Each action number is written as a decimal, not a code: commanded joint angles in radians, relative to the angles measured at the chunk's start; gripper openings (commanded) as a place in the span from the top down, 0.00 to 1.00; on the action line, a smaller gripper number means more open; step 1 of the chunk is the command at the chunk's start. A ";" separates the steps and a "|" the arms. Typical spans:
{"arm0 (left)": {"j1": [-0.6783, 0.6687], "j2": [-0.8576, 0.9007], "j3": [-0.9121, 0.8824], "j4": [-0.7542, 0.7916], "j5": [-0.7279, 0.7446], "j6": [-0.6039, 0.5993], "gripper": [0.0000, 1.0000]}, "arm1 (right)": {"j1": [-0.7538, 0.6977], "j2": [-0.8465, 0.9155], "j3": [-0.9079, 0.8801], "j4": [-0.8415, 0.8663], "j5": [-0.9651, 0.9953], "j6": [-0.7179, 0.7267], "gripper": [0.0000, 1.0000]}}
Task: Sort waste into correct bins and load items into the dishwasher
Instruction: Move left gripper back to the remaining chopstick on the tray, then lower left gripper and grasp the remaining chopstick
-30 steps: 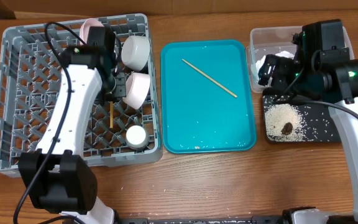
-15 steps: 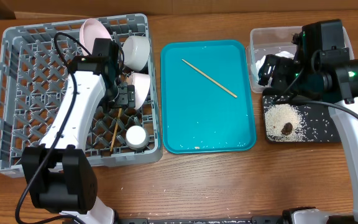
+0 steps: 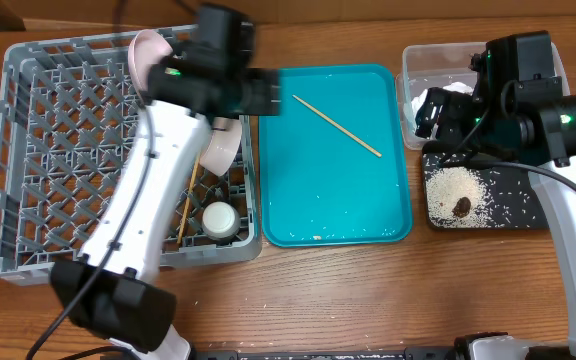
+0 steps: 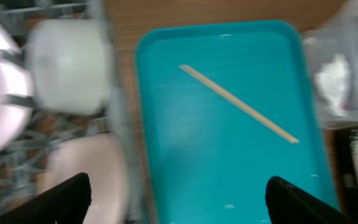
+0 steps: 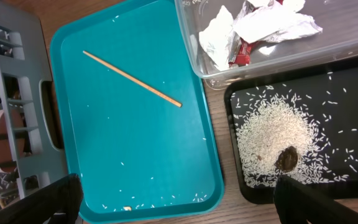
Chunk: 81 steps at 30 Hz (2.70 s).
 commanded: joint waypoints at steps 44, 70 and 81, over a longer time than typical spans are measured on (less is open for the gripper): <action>-0.129 0.637 0.433 -0.065 -0.050 -0.367 0.00 | 0.000 -0.005 0.019 0.004 0.006 -0.006 0.00; -0.185 0.745 0.432 -0.010 -0.147 -0.383 0.00 | 0.000 -0.005 0.019 0.004 0.006 -0.006 0.00; -0.199 0.827 0.432 -0.032 -0.149 -0.357 0.00 | 0.000 -0.005 0.019 0.004 0.006 -0.006 0.00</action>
